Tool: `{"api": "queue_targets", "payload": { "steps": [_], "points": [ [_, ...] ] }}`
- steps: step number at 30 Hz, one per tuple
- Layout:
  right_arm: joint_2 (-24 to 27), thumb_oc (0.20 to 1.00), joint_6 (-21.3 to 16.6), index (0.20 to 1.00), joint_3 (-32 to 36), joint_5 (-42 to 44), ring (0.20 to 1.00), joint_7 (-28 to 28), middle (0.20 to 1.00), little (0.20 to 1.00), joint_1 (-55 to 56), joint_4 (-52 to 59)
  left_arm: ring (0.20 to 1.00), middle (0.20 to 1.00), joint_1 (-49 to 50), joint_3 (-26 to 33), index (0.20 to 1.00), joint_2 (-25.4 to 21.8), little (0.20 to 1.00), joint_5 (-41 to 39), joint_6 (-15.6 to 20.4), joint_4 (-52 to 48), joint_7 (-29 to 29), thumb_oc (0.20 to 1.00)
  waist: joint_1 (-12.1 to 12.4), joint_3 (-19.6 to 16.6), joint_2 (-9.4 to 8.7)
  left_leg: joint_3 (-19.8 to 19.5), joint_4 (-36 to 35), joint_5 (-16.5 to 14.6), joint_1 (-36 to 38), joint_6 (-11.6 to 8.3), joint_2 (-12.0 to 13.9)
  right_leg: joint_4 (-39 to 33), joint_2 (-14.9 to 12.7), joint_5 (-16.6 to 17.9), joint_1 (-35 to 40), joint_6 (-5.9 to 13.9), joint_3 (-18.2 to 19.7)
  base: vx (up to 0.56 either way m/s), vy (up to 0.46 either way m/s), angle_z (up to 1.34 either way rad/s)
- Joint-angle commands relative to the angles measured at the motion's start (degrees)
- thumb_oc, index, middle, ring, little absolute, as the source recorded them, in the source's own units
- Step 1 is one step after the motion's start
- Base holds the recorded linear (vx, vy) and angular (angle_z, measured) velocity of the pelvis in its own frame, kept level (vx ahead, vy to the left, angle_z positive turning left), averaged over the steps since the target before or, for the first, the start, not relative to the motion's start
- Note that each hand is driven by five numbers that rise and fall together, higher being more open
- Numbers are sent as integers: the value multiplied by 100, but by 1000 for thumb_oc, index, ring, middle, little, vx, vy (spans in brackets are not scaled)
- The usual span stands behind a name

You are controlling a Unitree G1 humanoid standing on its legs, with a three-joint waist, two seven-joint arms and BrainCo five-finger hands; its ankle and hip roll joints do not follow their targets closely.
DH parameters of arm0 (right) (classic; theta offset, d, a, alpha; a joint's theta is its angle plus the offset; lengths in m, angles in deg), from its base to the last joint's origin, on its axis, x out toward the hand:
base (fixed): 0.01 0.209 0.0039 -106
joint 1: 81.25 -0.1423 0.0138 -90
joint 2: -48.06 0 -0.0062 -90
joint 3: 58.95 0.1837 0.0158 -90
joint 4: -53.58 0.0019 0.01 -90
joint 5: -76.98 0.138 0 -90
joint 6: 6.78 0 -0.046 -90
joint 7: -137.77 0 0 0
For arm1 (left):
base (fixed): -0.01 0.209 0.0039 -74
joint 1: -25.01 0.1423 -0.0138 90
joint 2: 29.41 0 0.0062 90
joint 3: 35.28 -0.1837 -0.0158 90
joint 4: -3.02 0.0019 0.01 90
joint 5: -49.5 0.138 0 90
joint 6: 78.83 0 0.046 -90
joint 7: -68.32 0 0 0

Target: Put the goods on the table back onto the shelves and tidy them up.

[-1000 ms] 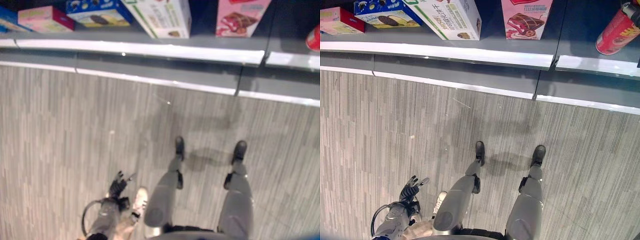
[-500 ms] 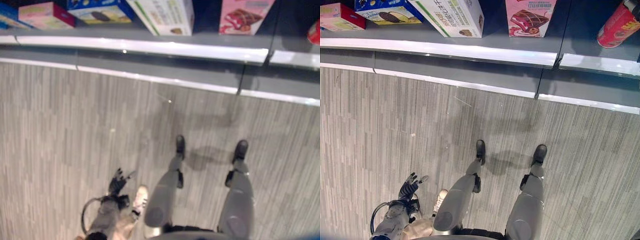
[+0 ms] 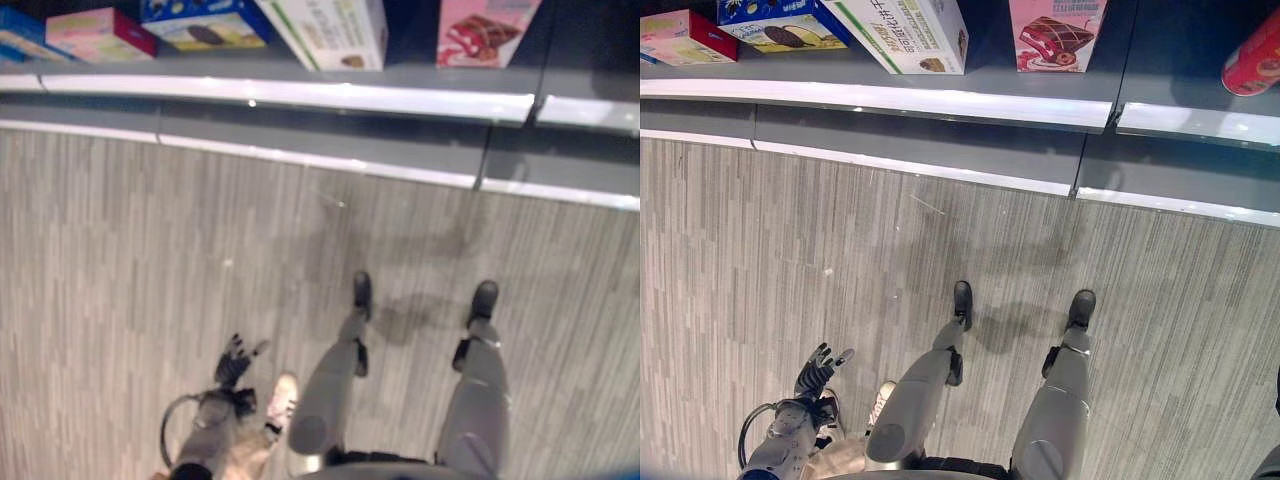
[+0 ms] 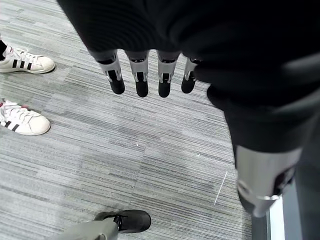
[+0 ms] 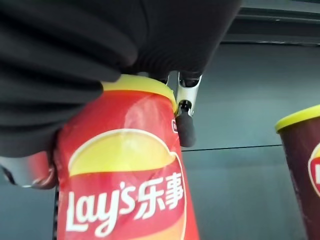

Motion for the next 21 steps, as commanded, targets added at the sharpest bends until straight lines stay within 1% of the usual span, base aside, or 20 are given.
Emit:
{"api": "queue_targets", "payload": {
  "steps": [1,4,21],
  "points": [
    [391,200,-15,200,-446,180,200,-335,200,200,-848,222,1000,1000,58,-263,1000,-239,1000,-124,107,-52,170,1000,12,27,-30,-6,-217,35,596,-833,607,105,174,401,-290,-113,104,0,0,0],
    [303,200,-23,200,-478,253,200,-335,200,200,-928,205,1000,1000,55,-270,1000,-231,1000,-174,118,-34,190,1000,13,29,-26,-4,-217,29,603,-824,598,96,177,405,-271,-105,101,0,0,0],
    [325,200,-57,200,-929,387,200,-337,200,200,-1325,-238,1000,1000,82,-293,1000,-224,1000,-191,146,-19,224,1000,60,57,-7,-51,-217,66,533,-851,604,187,161,369,-362,-138,80,0,0,0]
  ]
}}
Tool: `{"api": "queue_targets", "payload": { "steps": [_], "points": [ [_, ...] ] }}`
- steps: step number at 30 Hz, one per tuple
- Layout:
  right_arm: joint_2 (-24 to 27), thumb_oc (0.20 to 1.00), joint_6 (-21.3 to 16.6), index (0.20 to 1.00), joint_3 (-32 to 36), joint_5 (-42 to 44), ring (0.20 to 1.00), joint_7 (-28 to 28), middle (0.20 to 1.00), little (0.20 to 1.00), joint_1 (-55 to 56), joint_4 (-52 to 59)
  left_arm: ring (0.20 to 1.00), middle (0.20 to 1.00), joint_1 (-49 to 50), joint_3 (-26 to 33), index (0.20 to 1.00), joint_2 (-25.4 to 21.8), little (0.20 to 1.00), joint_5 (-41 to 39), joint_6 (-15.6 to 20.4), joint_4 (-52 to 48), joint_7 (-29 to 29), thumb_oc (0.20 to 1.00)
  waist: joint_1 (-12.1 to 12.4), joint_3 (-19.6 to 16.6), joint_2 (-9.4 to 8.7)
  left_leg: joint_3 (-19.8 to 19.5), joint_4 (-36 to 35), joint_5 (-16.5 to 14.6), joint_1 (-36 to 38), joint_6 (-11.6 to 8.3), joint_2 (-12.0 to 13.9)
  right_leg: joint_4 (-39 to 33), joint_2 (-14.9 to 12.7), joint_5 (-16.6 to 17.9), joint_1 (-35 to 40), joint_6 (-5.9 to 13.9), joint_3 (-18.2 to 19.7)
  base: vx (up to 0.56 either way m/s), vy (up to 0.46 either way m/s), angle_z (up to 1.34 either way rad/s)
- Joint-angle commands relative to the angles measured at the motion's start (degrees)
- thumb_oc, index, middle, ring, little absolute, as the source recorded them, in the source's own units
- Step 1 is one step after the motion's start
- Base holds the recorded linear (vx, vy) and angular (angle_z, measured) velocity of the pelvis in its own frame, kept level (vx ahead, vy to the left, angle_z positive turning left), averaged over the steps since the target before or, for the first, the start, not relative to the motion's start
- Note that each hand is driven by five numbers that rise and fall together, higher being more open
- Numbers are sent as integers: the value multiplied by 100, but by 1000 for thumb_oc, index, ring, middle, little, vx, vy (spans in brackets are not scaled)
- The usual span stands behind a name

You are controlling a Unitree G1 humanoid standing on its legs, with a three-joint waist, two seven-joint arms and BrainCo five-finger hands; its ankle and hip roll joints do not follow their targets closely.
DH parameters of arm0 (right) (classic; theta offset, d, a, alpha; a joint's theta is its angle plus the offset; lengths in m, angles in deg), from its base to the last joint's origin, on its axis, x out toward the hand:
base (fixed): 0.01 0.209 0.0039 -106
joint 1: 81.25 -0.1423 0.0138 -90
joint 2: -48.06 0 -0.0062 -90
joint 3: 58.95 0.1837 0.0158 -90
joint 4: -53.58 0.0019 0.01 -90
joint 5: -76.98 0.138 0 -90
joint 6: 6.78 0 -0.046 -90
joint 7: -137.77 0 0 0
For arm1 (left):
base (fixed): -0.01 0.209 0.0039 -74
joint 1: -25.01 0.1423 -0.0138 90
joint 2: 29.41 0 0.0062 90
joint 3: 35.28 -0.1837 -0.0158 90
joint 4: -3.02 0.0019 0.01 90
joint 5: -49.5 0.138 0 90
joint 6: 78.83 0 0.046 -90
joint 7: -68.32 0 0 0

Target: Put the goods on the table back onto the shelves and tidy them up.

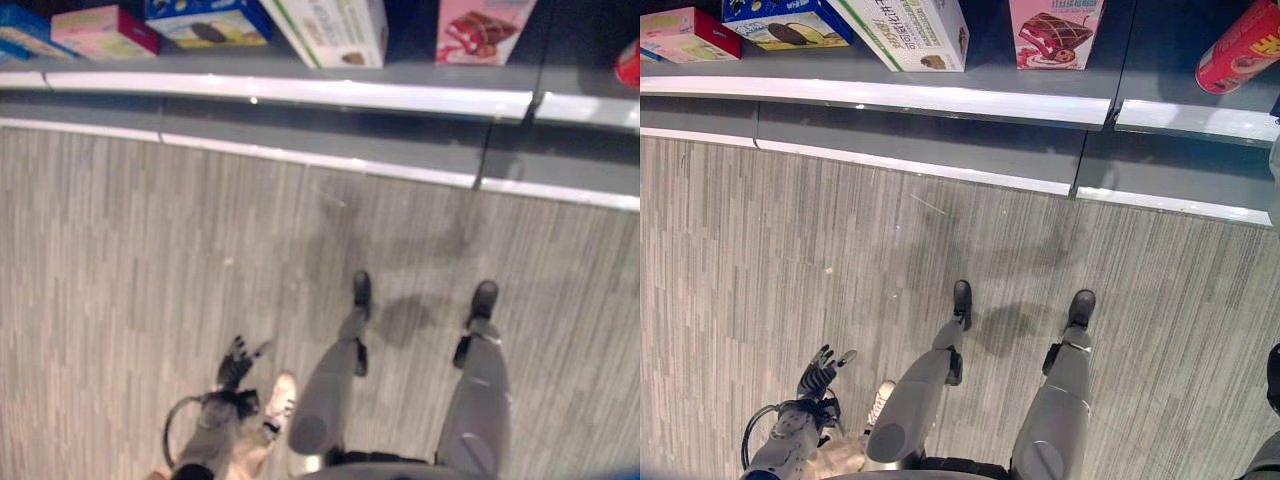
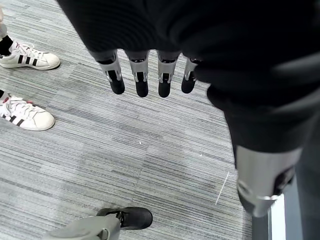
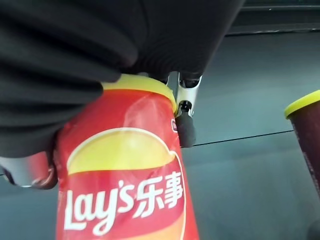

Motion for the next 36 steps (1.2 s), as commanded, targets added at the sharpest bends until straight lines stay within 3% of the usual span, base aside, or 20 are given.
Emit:
{"api": "queue_targets", "payload": {
  "steps": [1,7,8,9,28,31,36],
  "points": [
    [412,200,-39,200,-539,149,200,-265,200,200,-896,-56,1000,1000,75,-140,1000,-232,1000,-153,141,-46,172,1000,54,63,-9,-27,-217,12,573,-831,597,-196,197,530,-157,-91,48,0,0,0],
    [415,200,-30,200,-661,165,200,-279,200,200,-1005,-152,1000,1000,75,-164,1000,-218,1000,-167,162,-50,177,1000,55,69,4,-49,-217,-14,589,-838,606,-80,182,450,-198,-94,43,4,-5,1],
    [416,448,-31,448,-662,165,448,-279,448,448,-1013,-152,1000,1000,70,-162,1000,-218,1000,-167,162,-51,177,1000,52,71,4,-53,-217,19,567,-835,601,-108,182,498,-206,-100,41,-2,-9,3],
    [409,1000,-34,1000,-659,168,1000,-290,1000,1000,-1011,-144,1000,1000,66,-163,1000,-214,1000,-164,159,-51,177,1000,49,69,9,-57,-217,26,557,-834,599,-115,181,513,-214,-102,35,0,0,0],
    [395,1000,12,1000,-547,143,1000,-475,1000,1000,-1012,54,1000,1000,36,-190,1000,-173,1000,-158,138,-20,205,1000,27,82,-40,-59,-217,14,605,-844,603,-115,182,545,-180,-101,31,-2,-1,2],
    [505,1000,50,1000,-245,-37,1000,-635,1000,1000,-782,468,1000,1000,22,-184,1000,-165,1000,-120,127,-52,216,1000,-18,63,-64,-61,-217,5,636,-853,618,-171,203,545,-106,-101,10,0,0,0],
    [363,1000,-77,1000,1227,-501,1000,-1051,1000,1000,670,1995,1000,1000,29,-36,1000,-52,1000,17,35,-68,232,1000,-230,-25,-136,-36,-217,4,713,-882,667,-442,309,594,130,-89,-32,9,-9,1]
  ]
}}
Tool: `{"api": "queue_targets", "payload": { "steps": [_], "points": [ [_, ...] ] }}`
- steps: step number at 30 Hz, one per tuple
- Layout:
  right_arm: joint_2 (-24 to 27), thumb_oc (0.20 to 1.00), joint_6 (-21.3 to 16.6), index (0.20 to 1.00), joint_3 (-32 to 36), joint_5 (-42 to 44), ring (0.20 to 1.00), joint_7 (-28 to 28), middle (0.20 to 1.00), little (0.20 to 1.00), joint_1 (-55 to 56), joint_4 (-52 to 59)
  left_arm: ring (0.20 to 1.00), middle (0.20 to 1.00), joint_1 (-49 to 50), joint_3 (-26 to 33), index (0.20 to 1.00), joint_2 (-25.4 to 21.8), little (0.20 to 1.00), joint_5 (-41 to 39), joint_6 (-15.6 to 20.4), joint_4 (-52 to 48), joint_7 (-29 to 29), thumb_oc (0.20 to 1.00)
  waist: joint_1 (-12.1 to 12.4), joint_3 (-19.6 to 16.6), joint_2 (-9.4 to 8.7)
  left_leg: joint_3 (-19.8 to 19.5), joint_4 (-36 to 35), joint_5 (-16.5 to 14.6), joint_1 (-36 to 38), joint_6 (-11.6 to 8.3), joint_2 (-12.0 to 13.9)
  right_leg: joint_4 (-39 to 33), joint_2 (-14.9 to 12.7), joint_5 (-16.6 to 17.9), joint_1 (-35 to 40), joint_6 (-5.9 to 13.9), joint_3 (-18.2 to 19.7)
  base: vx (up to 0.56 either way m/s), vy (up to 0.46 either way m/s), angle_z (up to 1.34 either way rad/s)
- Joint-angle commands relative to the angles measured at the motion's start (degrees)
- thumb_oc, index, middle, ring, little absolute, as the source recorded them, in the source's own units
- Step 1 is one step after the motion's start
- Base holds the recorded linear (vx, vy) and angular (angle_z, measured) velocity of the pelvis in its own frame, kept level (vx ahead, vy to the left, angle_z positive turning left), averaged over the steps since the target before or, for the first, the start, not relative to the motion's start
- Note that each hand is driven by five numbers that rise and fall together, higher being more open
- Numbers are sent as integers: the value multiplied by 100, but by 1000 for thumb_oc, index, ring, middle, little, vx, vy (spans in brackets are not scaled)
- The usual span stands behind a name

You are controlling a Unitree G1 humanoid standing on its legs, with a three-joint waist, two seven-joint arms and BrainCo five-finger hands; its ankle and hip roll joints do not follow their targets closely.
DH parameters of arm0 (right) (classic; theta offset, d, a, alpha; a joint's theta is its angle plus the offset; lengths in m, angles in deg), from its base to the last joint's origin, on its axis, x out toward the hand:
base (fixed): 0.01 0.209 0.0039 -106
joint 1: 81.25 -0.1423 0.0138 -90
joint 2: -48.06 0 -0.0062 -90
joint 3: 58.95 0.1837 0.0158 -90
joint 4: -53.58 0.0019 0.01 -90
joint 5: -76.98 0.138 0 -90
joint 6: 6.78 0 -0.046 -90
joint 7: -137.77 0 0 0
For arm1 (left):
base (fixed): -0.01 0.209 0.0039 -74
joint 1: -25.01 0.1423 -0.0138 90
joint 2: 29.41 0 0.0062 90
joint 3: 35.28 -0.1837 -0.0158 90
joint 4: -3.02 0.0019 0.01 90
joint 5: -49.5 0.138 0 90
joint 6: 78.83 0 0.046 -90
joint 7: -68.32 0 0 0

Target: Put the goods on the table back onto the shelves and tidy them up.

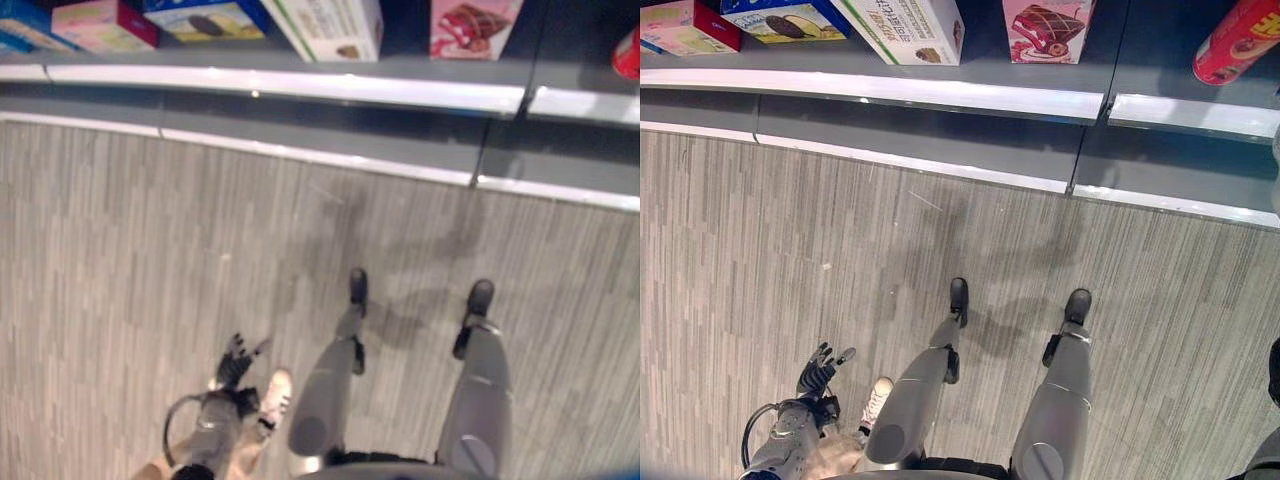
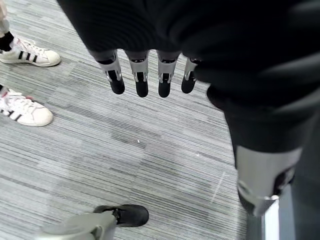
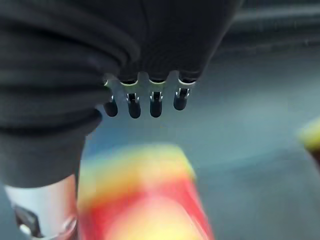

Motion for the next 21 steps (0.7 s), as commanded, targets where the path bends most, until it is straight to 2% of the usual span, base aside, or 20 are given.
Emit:
{"api": "queue_targets", "payload": {
  "steps": [1,2,5,6,7,8,9,10,11,14,20,21],
  "points": [
    [28,1000,-259,1000,903,-410,1000,-392,1000,1000,828,1216,1000,1000,81,19,1000,-65,1000,102,-77,99,147,1000,-231,-61,-227,104,-183,-165,843,-740,585,-1334,353,997,594,81,16,21,-22,5],
    [7,1000,-255,1000,1013,-421,1000,-375,1000,1000,943,1267,1000,1000,83,1,1000,-94,1000,103,-78,96,146,1000,-204,-66,-239,101,-183,-165,850,-741,587,-1343,355,1000,607,81,11,17,-27,8],
    [-621,1000,-821,1000,1519,15,1000,-62,1000,1000,2023,2089,1000,1000,158,122,1000,-35,1000,178,-155,127,158,1000,-312,-117,-436,51,-139,-244,962,-654,598,-1496,523,1042,734,61,111,37,-7,5],
    [-964,1000,-1027,1000,1690,260,1000,62,1000,1000,2405,2321,1000,1000,235,125,1000,-27,1000,179,-191,132,159,1000,-280,-126,-535,19,-107,-321,1049,-597,564,-1558,567,1069,799,58,197,55,55,-8],
    [-1255,1000,-1290,1000,1702,741,1000,390,1000,1000,2692,2433,1000,1000,267,97,1000,-27,1000,184,-215,143,168,1000,-214,-107,-638,-174,-98,-393,1132,-547,459,-1612,618,1102,847,54,307,92,51,-49],
    [-1584,1000,-1706,1000,1766,1821,1000,1043,1000,1000,3213,2395,1000,1000,264,142,1000,13,1000,243,-307,270,64,1000,-200,-125,-850,-616,-96,-443,1072,-406,131,-1749,698,1153,1003,34,460,100,18,-71],
    [-1798,1000,-1898,1000,1711,2477,1000,1473,1000,1000,3463,2370,1000,1000,277,191,1000,37,1000,257,-382,355,-26,1000,-258,-150,-926,-642,-87,-499,1058,-315,56,-1789,732,1168,1097,33,514,95,-17,-78],
    [-1805,1000,-1911,1000,1741,2526,1000,1518,1000,1000,3496,2379,1000,1000,290,193,1000,21,1000,258,-382,359,-36,1000,-253,-149,-943,-640,-76,-515,1075,-308,49,-1801,726,1162,1124,38,515,82,71,-48],
    [-2228,1000,-2094,1000,1745,3324,1000,1950,1000,1000,3859,2195,1000,1000,301,339,1000,17,1000,236,-428,564,-153,1000,-365,-195,-1062,-535,11,-642,1148,-227,9,-1917,734,1251,1254,83,632,74,164,-28],
    [-2591,1000,-2174,1000,1656,4385,1000,2532,1000,1000,4014,1762,1000,1000,269,478,1000,-112,1000,360,-500,847,-312,1000,-423,-274,-1269,-256,162,-855,1334,-86,-87,-2080,682,1423,1401,186,861,65,193,-45],
    [-2595,1000,-2180,1000,1659,4411,1000,2554,1000,1000,4011,1753,1000,1000,269,486,1000,-124,1000,361,-497,853,-318,1000,-388,-254,-1296,-215,167,-868,1363,-79,-91,-2091,684,1432,1416,193,901,4,30,-25],
    [-2705,1000,-2206,1000,1724,4744,1000,2691,1000,1000,4104,1648,1000,1000,290,549,1000,-160,1000,355,-491,881,-342,1000,-447,-319,-1346,-130,178,-931,1435,-21,-136,-2129,654,1507,1431,239,939,136,456,-3]
  ]
}}
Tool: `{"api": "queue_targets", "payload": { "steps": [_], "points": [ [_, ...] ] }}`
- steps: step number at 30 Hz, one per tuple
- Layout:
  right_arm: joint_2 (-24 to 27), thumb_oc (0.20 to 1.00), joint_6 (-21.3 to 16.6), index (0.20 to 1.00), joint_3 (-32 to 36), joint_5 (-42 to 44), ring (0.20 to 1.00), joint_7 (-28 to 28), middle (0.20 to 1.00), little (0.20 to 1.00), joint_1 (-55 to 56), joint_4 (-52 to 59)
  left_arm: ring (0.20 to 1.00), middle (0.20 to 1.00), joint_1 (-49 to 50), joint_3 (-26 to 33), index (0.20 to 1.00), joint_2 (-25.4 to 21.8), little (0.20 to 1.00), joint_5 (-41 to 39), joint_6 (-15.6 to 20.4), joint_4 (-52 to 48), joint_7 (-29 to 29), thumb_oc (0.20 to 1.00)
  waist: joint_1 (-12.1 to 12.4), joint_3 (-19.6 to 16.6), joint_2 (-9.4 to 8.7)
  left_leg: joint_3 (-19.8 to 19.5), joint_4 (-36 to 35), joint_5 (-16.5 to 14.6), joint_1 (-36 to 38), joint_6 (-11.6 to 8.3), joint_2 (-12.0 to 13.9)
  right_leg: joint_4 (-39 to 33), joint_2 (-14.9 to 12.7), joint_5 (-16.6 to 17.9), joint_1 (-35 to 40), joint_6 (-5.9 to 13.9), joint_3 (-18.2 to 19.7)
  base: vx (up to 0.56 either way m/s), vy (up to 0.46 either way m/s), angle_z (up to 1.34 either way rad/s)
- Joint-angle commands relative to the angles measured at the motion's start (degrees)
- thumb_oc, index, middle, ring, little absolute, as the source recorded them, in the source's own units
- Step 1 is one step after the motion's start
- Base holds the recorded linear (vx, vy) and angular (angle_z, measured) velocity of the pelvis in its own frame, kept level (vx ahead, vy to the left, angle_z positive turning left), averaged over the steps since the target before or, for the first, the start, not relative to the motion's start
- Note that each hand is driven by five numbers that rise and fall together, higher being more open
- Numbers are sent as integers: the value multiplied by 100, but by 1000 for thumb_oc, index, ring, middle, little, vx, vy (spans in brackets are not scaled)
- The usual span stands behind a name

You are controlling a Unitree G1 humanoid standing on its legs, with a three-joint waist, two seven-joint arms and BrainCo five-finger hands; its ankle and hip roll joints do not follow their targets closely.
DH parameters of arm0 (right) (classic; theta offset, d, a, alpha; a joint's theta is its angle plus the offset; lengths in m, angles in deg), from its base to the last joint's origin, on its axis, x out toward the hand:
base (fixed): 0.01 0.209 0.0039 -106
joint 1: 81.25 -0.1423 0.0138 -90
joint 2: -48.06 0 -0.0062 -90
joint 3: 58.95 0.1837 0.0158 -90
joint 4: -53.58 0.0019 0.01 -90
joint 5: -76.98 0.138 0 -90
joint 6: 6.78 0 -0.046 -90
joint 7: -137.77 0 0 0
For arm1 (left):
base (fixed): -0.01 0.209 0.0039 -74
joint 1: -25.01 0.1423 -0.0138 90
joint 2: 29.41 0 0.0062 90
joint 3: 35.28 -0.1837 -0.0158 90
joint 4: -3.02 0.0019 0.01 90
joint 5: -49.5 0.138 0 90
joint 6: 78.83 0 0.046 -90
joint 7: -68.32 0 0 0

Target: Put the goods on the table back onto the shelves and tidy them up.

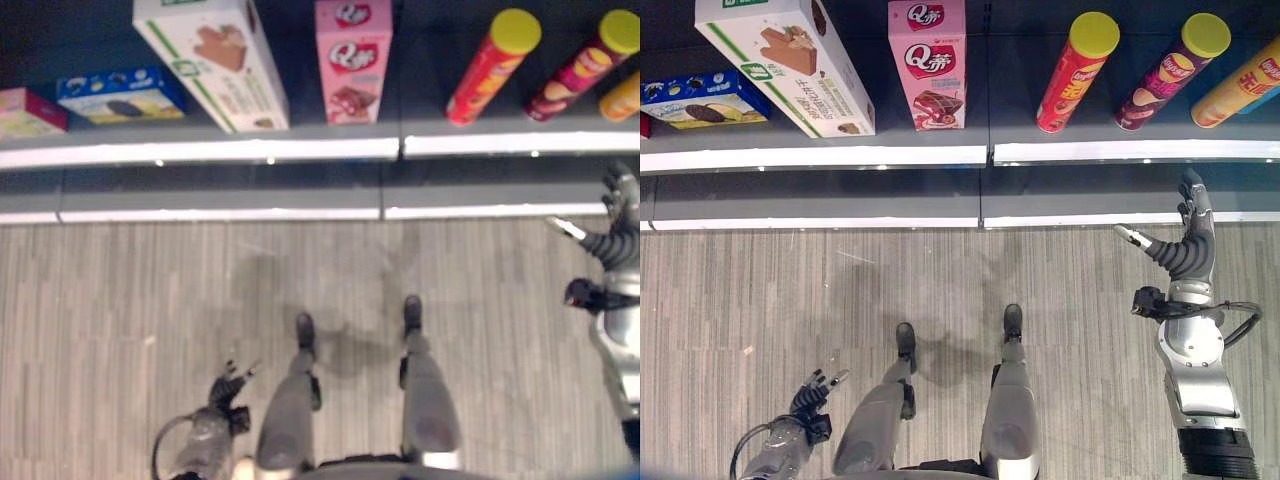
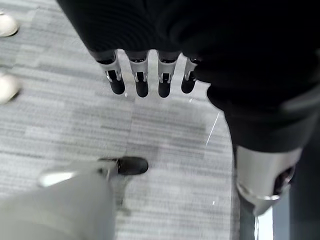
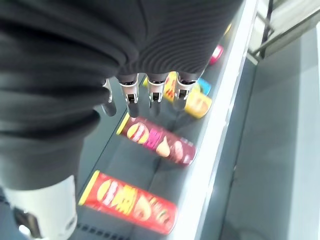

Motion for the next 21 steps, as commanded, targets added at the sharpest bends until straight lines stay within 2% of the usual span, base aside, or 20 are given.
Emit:
{"api": "queue_targets", "payload": {
  "steps": [1,3,4,5,9,11,12,13,14,15,18,19,20,21],
  "points": [
    [34,1000,-386,1000,559,1027,1000,324,1000,1000,-215,-384,1000,1000,291,531,1000,-169,1000,500,-97,555,-201,1000,-46,-428,-302,128,8,-647,868,136,-200,243,166,652,-88,294,161,122,551,-15],
    [76,1000,-273,1000,757,1000,1000,202,1000,1000,-149,-835,1000,1000,248,678,1000,-224,1000,699,-150,925,-210,1000,118,-539,-365,717,156,-705,1181,120,132,530,-190,541,196,283,-910,-9,320,-106],
    [75,1000,-273,1000,761,1002,1000,203,1000,1000,-151,-835,1000,1000,242,679,1000,-226,1000,699,-148,927,-210,1000,110,-535,-383,713,149,-670,1169,127,108,517,-213,570,190,285,-910,-127,44,-188],
    [246,1000,-147,1000,862,782,1000,201,1000,1000,-71,-867,1000,1000,248,781,1000,-227,1000,795,-185,968,-209,1000,260,-649,-384,1013,265,-670,1235,77,346,711,-497,470,492,248,-1526,-112,9,-246],
    [397,1000,-61,1000,925,861,1000,212,1000,1000,-122,-1123,1000,1000,456,915,1000,-204,1000,790,-192,956,-194,1000,702,-932,-388,1841,263,-484,1324,19,684,1237,-1173,648,1218,308,-2947,-172,3,-166],
    [564,1000,-1,1000,753,803,1000,261,1000,1000,-277,-1309,1000,1000,549,1025,1000,-208,1000,732,-205,942,-178,1000,959,-1099,-423,2151,167,-458,1416,-85,848,1404,-1254,689,1498,308,-3368,-115,-55,-188],
    [567,1000,-3,1000,746,804,1000,260,1000,1000,-284,-1315,1000,1000,551,1028,1000,-206,1000,732,-205,940,-178,1000,962,-1094,-420,2157,163,-457,1427,-87,851,1404,-1250,688,1501,308,-3362,-88,-119,-164],
    [631,1000,41,1000,673,795,1000,254,1000,1000,-368,-1417,1000,1000,568,1069,1000,-219,1000,689,-206,931,-159,1000,1071,-1181,-500,2346,179,-387,1385,-135,912,1306,-1272,774,1674,308,-3616,-121,-179,-96],
    [739,1000,148,1000,608,698,1000,292,1000,1000,-408,-1504,1000,1000,574,1139,1000,-177,1000,679,-241,992,-160,1000,1127,-1343,-670,2517,214,-311,1347,-212,955,784,-1047,719,1888,308,-3654,-104,-261,-86],
    [710,1000,152,1000,679,773,1000,306,1000,1000,-338,-1507,1000,1000,563,1219,1000,-136,1000,659,-259,1063,-155,1000,1097,-1418,-704,2596,266,-305,1358,-265,1018,490,-826,585,1911,308,-3512,7,-250,-183],
    [661,1000,158,1000,945,732,1000,270,1000,1000,4,-1363,1000,1000,539,1285,1000,-59,1000,645,-281,1115,-143,1000,956,-1535,-659,2648,635,-219,1310,-489,1352,206,-488,209,1916,291,-3276,70,-158,-108],
    [658,1000,165,1000,955,732,1000,270,1000,1000,22,-1346,1000,1000,542,1281,1000,-57,1000,649,-280,1115,-143,1000,965,-1533,-648,2646,653,-223,1312,-506,1376,200,-466,197,1926,287,-3275,50,-150,-21],
    [613,1000,153,1000,1043,721,1000,292,1000,1000,150,-1292,1000,1000,497,1200,1000,-14,1000,754,-281,1115,-187,1000,863,-1560,-594,2735,928,-181,1353,-600,1605,110,-288,-29,1993,216,-3187,44,-163,-26],
    [558,1000,146,1000,1040,718,1000,271,1000,1000,213,-1271,1000,1000,495,1166,1000,22,1000,794,-283,1064,-208,1000,810,-1546,-545,2763,1180,2,1337,-680,1760,82,-168,-150,2021,141,-3132,39,-175,-63]
  ]
}}
